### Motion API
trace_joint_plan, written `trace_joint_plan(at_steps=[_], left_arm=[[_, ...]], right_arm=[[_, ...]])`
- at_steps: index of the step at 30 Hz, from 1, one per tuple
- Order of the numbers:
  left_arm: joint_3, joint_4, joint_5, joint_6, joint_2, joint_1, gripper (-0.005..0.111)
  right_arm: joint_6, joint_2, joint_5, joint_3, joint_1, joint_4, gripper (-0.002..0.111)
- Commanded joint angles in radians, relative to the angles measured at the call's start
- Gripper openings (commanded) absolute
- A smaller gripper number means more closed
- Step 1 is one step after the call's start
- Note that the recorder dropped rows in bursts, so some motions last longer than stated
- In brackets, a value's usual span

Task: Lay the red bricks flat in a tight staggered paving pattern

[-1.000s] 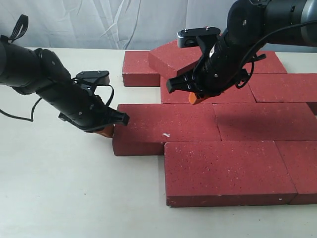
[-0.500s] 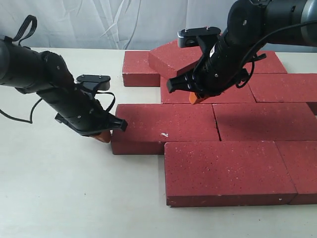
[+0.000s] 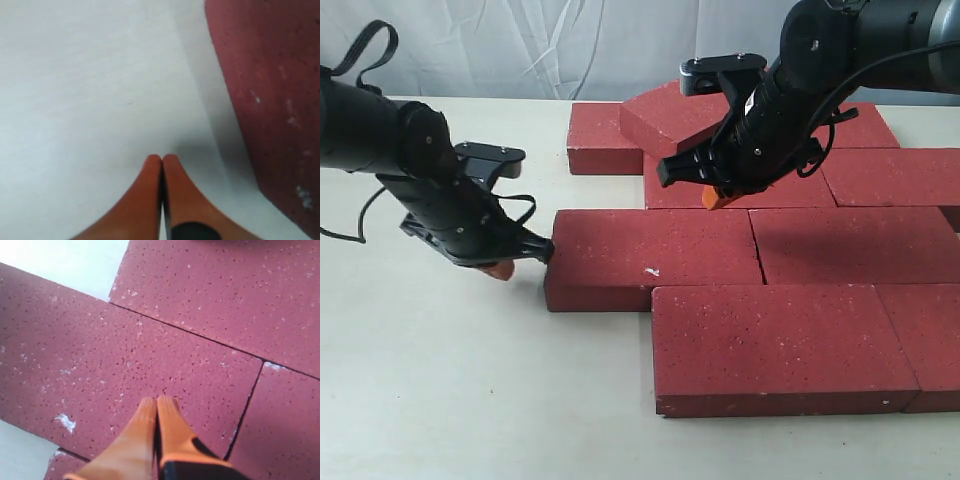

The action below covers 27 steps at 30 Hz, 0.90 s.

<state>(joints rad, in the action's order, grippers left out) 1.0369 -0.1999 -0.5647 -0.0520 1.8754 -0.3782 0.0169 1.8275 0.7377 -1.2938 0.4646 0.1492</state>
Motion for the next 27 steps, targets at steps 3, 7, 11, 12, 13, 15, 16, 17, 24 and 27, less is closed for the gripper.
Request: trace_joint_plan(at_steps=[3,7,11,12,13,15,16,17,24,27], left_arm=[[0.004,0.066,-0.009,0.06,-0.113,0.082,0.0],[0.004,0.071,-0.011,0.06,-0.213,0.109,0.0],[0.004,0.089,0.004,0.06,-0.328,0.109,0.0],[0.004,0.089,0.007,0.06,-0.35,0.109,0.0],[0.004,0.089,0.013,0.06,-0.376,0.109,0.0],[0.004,0.096,0.026,0.06,-0.42,0.109,0.0],[0.004,0.103,0.032,0.06,-0.441,0.109,0.0],[0.004,0.108,0.041,0.06,-0.46,0.109,0.0],[0.004,0.133,0.062,0.06,-0.537,0.109,0.0],[0.004,0.181,0.043,0.06,-0.541,0.109,0.0]], right_arm=[[-0.008,-0.005,-0.018,0.002,-0.006,-0.009,-0.001],[-0.008,0.002,-0.038,0.002,-0.006,-0.005,-0.001],[-0.008,0.004,-0.038,0.002,-0.006,0.011,-0.001],[-0.008,0.004,-0.038,0.002,-0.006,0.011,-0.001],[-0.008,0.004,-0.038,0.002,-0.006,0.011,-0.001],[-0.008,0.004,-0.038,0.002,-0.006,0.011,-0.001],[-0.008,0.004,-0.038,0.002,-0.006,0.011,-0.001],[-0.008,0.004,-0.038,0.002,-0.006,0.015,-0.001],[-0.008,0.004,-0.049,0.002,-0.006,0.017,-0.001],[-0.008,0.004,-0.051,0.002,-0.006,0.017,-0.001]])
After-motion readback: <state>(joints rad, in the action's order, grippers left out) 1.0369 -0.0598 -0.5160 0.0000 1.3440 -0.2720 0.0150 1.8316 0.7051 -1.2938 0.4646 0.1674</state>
